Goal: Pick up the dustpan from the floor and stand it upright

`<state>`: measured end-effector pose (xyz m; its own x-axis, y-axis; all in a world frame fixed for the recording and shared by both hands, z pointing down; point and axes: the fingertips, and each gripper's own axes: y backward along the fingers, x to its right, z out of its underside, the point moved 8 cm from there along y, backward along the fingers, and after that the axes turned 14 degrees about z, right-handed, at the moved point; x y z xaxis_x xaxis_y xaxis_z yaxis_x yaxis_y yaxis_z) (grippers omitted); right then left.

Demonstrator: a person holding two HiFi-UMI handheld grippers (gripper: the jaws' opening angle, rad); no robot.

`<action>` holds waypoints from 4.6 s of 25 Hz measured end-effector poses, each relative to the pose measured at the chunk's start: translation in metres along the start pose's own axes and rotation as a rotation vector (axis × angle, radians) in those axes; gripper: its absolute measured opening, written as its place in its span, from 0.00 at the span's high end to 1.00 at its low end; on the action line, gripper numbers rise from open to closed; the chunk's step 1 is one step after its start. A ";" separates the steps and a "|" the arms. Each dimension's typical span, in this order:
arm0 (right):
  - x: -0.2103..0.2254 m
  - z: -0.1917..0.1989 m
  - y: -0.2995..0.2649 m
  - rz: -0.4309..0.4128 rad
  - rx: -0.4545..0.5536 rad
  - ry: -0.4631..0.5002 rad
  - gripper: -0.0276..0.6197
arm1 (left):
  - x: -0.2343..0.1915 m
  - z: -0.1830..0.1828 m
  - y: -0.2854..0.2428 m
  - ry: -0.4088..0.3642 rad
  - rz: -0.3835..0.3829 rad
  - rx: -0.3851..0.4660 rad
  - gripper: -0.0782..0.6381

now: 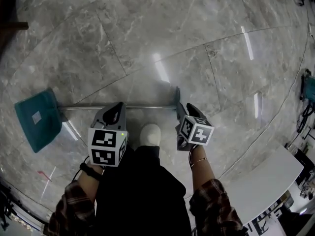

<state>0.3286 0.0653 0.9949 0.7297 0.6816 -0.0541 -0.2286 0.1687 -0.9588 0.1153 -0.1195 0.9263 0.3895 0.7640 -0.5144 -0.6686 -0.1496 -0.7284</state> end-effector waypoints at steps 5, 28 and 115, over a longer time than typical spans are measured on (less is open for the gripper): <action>-0.005 0.014 -0.047 -0.013 -0.010 0.019 0.73 | -0.020 0.016 -0.038 -0.006 0.022 -0.051 0.89; -0.002 0.034 -0.107 0.069 -0.149 0.055 0.85 | -0.045 0.026 -0.093 -0.006 0.069 -0.250 0.89; -0.299 -0.127 0.575 -0.331 0.308 0.485 0.76 | 0.134 -0.082 0.516 0.372 -0.137 0.426 0.89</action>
<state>0.0607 -0.1322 0.4240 0.9841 0.1728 0.0414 -0.0635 0.5595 -0.8264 -0.1256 -0.1463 0.4443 0.6352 0.4752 -0.6088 -0.7623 0.2593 -0.5930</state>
